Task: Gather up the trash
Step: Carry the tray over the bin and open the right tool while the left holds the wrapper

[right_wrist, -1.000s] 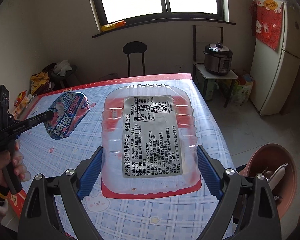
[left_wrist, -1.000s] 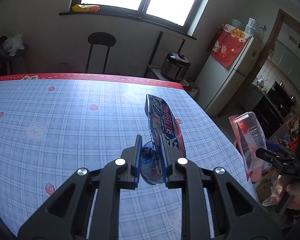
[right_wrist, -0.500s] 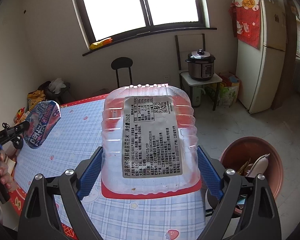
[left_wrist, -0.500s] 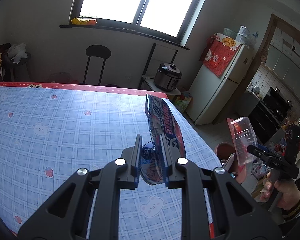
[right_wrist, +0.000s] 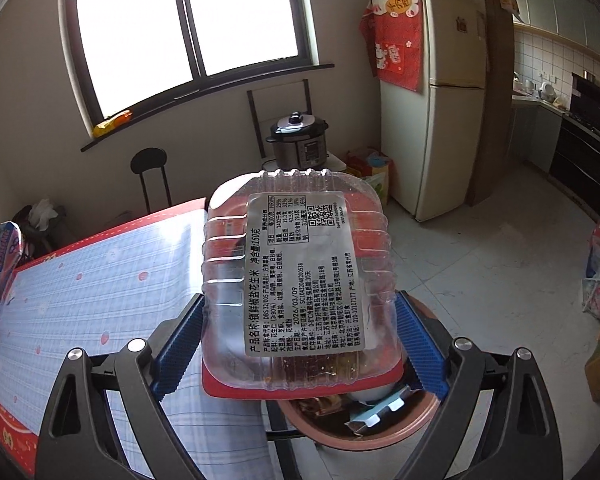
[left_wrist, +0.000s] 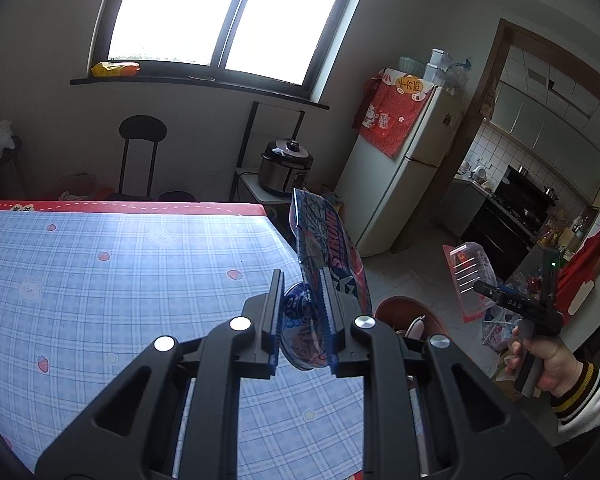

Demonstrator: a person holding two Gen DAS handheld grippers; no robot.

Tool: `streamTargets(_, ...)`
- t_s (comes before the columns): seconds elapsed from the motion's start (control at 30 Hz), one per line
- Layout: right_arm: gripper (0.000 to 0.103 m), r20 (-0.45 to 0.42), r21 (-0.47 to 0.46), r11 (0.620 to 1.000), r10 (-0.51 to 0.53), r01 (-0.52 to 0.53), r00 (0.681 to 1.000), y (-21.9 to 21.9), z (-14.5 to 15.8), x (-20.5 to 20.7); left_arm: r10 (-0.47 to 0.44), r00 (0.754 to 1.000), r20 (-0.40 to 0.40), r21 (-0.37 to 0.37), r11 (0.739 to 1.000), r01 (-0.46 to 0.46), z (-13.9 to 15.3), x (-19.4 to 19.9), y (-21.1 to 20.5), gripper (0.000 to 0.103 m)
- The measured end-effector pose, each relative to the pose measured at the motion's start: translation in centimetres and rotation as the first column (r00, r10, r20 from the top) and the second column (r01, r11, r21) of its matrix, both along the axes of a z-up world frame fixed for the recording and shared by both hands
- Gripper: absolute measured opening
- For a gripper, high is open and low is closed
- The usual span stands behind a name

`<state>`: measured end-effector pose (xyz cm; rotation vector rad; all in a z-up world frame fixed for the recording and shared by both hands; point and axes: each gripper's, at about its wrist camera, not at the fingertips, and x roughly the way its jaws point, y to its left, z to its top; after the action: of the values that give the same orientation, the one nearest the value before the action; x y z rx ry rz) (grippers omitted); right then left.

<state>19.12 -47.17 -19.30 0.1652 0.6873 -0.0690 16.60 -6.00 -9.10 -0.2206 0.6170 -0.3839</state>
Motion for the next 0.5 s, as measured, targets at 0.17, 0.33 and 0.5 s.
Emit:
streamTargets(0.17, 0.091, -0.052, 0.007, 1.0, -0.013, 0.014, 0.999, -2.4, -1.8, 1.9, -0.005, 1.0, -0.005, -0.003, 1.0, 0.005, -0.1, -0.1, -2.1, 0.02)
streamTargets(0.33, 0.098, -0.118, 0.064, 0.998, 0.015, -0.007, 0.993, -3.0, -3.3, 4.1, 0.004, 1.0, -0.008, 0.001, 1.0, -0.004, 0.0, -0.2, -2.9, 0.02)
streamTargets(0.5, 0.098, -0.152, 0.075, 0.997, 0.009, 0.003, 0.988, -3.3, -4.3, 4.7, 0.014, 1.0, -0.009, 0.008, 1.0, -0.014, 0.1, -0.3, -2.8, 0.02)
